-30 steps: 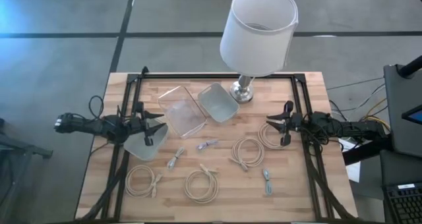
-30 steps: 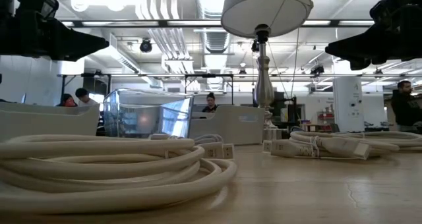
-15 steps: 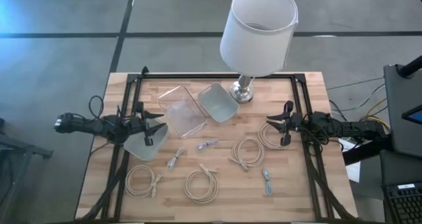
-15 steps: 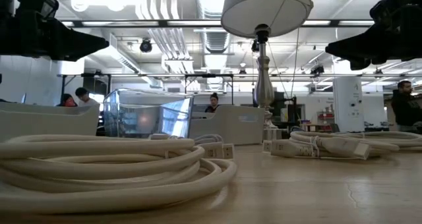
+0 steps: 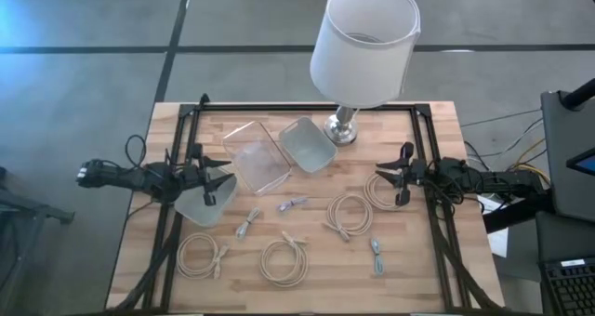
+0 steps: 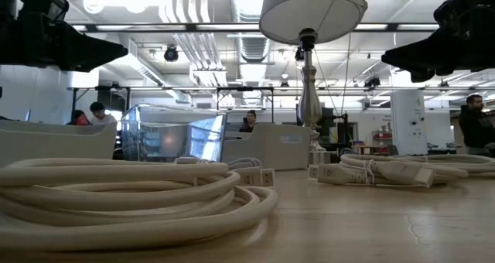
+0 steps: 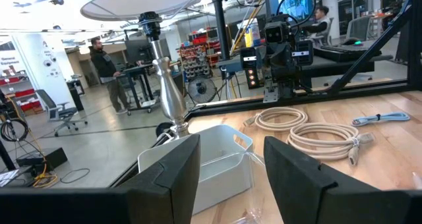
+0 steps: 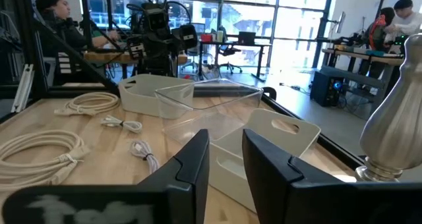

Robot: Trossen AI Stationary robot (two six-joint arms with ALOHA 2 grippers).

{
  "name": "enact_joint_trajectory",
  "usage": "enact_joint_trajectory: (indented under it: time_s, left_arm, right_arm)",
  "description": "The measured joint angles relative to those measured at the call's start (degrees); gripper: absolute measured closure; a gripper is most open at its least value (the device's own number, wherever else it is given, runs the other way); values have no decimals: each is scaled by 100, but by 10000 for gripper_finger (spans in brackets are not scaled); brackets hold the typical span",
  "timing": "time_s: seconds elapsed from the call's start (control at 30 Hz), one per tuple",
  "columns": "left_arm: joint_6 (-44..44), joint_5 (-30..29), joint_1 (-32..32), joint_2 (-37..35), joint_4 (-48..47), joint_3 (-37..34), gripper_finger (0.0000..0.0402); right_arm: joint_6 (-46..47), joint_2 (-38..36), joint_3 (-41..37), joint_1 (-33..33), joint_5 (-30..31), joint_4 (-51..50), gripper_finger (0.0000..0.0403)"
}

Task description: Pick & Place USB Port

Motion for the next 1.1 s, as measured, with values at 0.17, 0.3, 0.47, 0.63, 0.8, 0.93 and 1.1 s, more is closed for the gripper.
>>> enact_joint_trajectory:
  time_s: [0.17,0.3,0.47,0.63,0.8,0.93,1.1]
  left_arm:
    - [0,0,1,0,0,0,229]
    - [0,2,2,1,0,0,229]
    - [0,0,0,-1,0,0,229]
    - [188,0,2,1,-4,0,229]
    - [681,0,2,-1,8,0,229]
    - [680,0,2,-1,11,0,229]
    - [682,-2,2,0,55,0,229]
  right_arm:
    - [0,-1,-1,0,-1,0,323]
    - [0,-2,0,0,-2,0,331]
    - [0,-1,-2,-2,-1,0,335]
    - [-33,0,-2,-2,-2,0,327]
    - [-1270,0,-2,0,2,0,318]
    - [-1930,0,-2,0,2,0,317]
    - [-1942,0,0,-2,293,80,327]
